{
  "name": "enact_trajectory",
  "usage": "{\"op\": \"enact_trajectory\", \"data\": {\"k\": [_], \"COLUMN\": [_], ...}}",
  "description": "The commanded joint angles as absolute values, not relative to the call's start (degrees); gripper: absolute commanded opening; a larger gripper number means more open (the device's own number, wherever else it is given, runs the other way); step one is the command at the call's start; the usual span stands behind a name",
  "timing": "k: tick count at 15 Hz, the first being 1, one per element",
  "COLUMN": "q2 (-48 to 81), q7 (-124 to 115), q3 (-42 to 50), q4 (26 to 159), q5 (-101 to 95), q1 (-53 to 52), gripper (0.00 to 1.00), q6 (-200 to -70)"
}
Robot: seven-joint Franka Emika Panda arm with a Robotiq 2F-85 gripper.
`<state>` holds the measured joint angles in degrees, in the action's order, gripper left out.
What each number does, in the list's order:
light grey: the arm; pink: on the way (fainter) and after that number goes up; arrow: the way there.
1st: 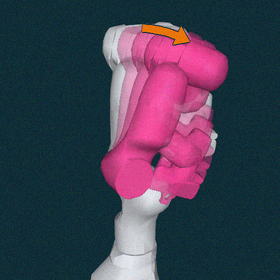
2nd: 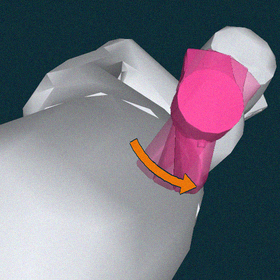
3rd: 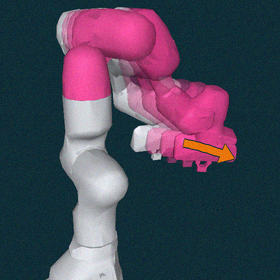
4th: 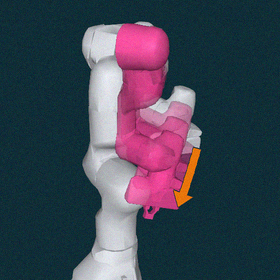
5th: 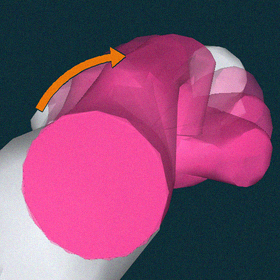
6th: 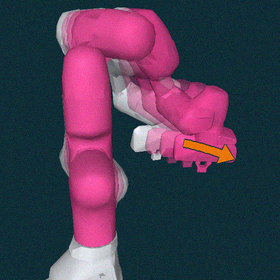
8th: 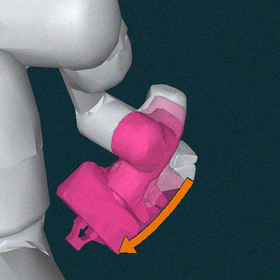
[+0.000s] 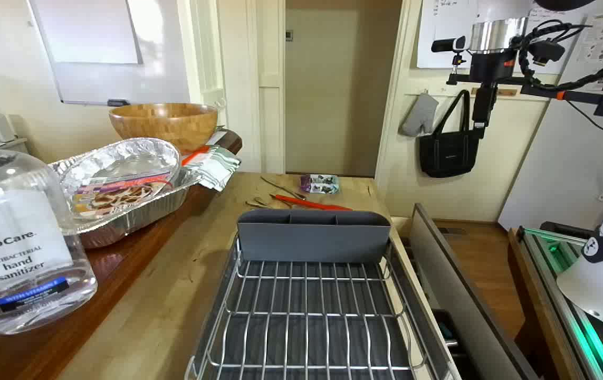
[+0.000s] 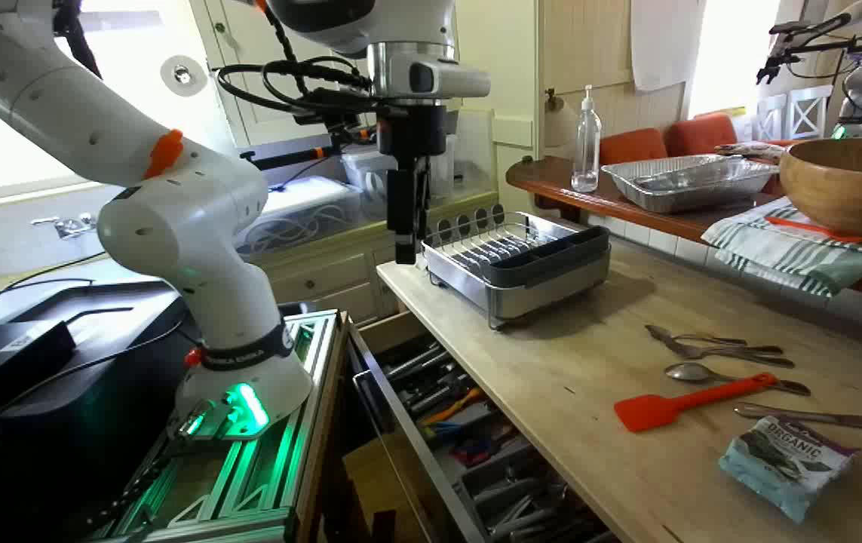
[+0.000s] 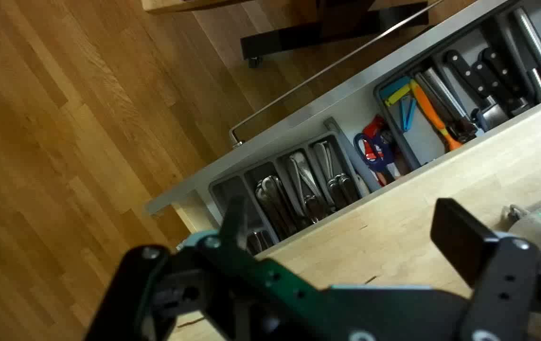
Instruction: Turn the drying rack
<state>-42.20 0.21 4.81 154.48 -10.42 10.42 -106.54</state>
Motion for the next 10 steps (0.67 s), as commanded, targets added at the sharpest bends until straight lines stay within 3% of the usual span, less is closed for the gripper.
{"op": "enact_trajectory", "data": {"k": [1,4,10], "q2": [-42.2,-42.2,-31.0], "q7": [-0.1,-0.1,2.4], "q3": [5.2,5.2,3.6], "q4": [154.4,154.4,155.2], "q5": [-10.7,-10.7,-8.3], "q1": [9.9,9.9,3.1], "gripper": [1.0,1.0,1.0], "q6": [-106.4,-106.4,-123.6]}}
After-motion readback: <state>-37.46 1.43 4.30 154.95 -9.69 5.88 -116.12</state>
